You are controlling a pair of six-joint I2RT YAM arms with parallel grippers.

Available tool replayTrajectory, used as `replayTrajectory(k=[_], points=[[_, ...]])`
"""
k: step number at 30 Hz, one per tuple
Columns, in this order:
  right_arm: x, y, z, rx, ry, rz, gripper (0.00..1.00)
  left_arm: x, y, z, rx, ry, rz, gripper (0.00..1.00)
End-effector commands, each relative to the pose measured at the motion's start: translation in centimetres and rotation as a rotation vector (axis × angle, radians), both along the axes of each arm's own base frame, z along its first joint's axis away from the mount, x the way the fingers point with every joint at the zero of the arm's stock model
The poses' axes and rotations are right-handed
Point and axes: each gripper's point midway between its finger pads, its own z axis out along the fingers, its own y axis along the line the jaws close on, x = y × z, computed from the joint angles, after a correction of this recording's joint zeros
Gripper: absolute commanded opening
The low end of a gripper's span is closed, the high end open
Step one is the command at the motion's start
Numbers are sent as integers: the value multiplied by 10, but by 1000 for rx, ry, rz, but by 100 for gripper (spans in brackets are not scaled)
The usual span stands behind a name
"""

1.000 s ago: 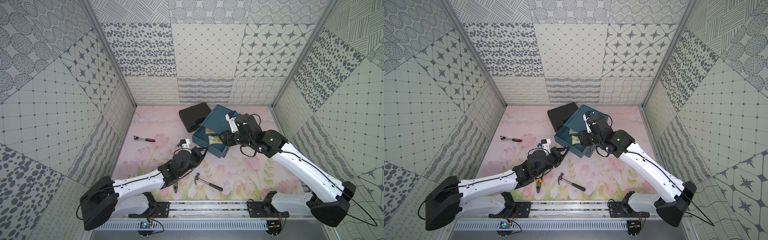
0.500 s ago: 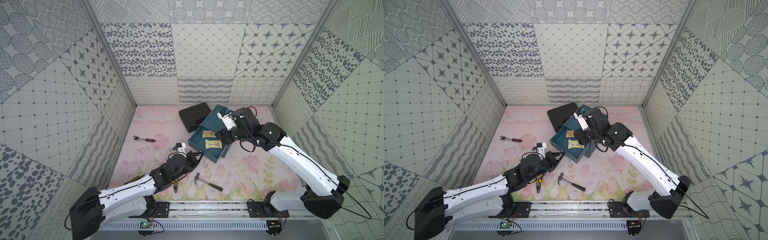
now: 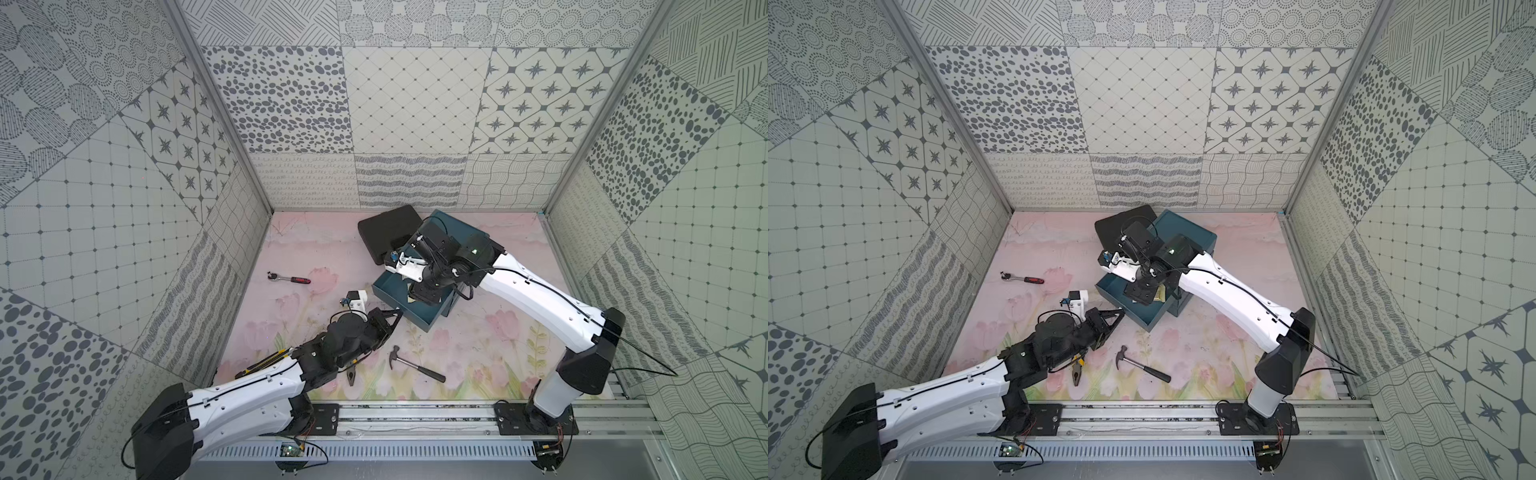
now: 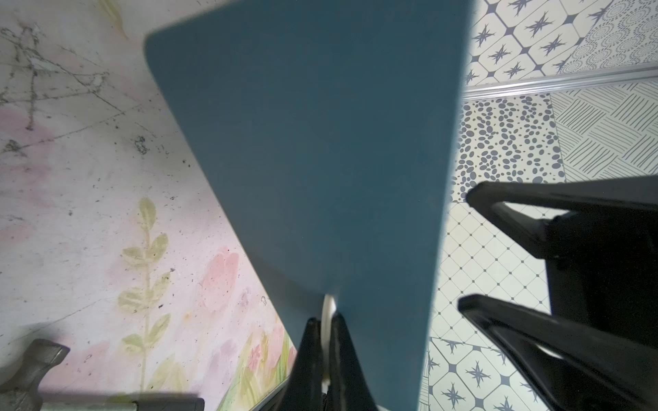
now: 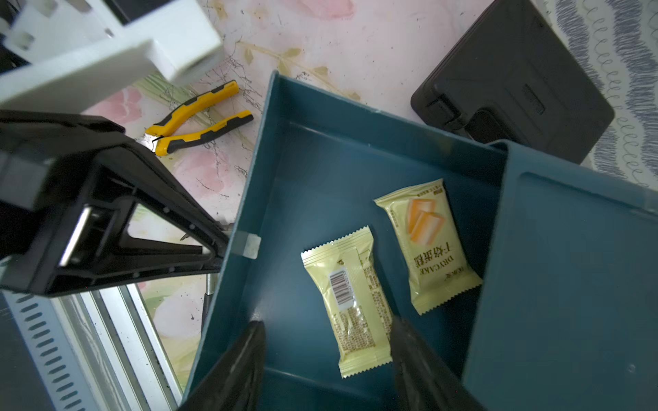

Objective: Take the cookies out of the drawer
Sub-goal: Pick up the cookie from the drawer.

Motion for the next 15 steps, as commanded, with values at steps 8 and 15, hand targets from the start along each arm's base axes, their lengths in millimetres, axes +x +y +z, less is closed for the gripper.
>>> replayTrajectory(k=[8, 15], points=[[10, -2, -26, -151, -26, 132, 59, -16, 19, -43, 140, 85, -9, 0], [5, -4, -40, -190, 1, 190, 59, -13, 14, -35, 147, 52, -22, 0]])
